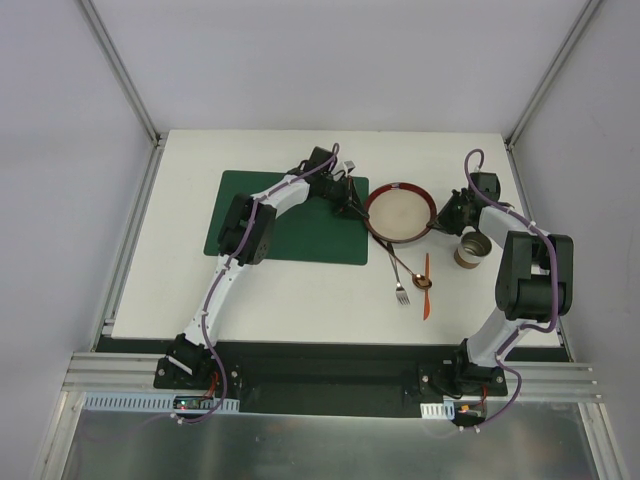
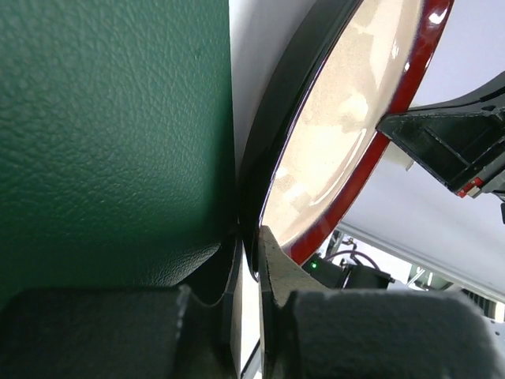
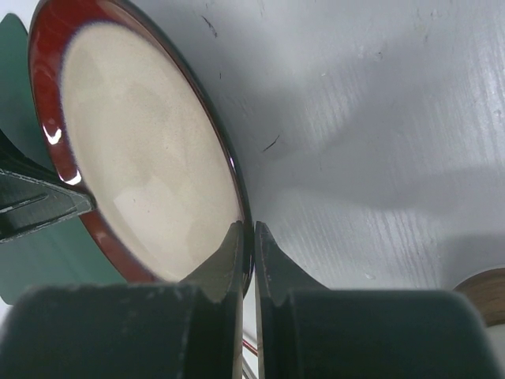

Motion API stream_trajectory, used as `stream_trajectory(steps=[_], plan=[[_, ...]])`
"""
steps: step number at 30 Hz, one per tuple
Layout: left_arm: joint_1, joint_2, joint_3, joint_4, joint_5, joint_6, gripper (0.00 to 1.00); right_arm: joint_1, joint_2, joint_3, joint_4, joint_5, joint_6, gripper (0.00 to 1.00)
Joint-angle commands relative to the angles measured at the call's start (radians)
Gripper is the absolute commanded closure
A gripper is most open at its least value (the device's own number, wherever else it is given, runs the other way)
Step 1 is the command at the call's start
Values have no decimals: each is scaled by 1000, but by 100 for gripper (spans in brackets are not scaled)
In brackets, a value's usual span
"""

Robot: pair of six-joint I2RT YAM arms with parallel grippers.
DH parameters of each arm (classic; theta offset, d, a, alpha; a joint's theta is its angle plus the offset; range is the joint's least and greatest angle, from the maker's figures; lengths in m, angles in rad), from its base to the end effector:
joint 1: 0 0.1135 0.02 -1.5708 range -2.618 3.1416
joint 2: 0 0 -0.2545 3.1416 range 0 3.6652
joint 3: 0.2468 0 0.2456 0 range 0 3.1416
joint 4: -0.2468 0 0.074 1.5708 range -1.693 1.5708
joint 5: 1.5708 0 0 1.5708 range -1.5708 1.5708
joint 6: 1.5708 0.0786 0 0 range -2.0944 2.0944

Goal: Set the dinner table for one person
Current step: Place the plate on the napkin.

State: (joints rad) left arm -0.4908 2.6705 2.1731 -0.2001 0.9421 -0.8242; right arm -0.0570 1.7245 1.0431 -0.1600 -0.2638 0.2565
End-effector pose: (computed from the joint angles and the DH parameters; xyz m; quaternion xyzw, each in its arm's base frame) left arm 0.4788 -0.3280 0.0909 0.0553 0.8281 -0.5558 0.0470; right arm 0.3822 -0.0013 0.1498 0.0982 0.9221 0.1575 0.3396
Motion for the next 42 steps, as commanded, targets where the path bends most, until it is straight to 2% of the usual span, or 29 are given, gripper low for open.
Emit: stream_trajectory(steps=[1,22,35,42], plan=[[-19,19,-15,24,-31,10,100,8,-3,11,-6,-22,-31,100],[-19,-230,-145,-7,-147,108,100,11,1,97,-39,-31,-54,99],[-17,-271,-144,-62,-189,160,100,26,1,127,-47,-55,-60,100],[-6,-337,-186,-134,-270,218,100,55,24,167,-55,-72,-59,100]])
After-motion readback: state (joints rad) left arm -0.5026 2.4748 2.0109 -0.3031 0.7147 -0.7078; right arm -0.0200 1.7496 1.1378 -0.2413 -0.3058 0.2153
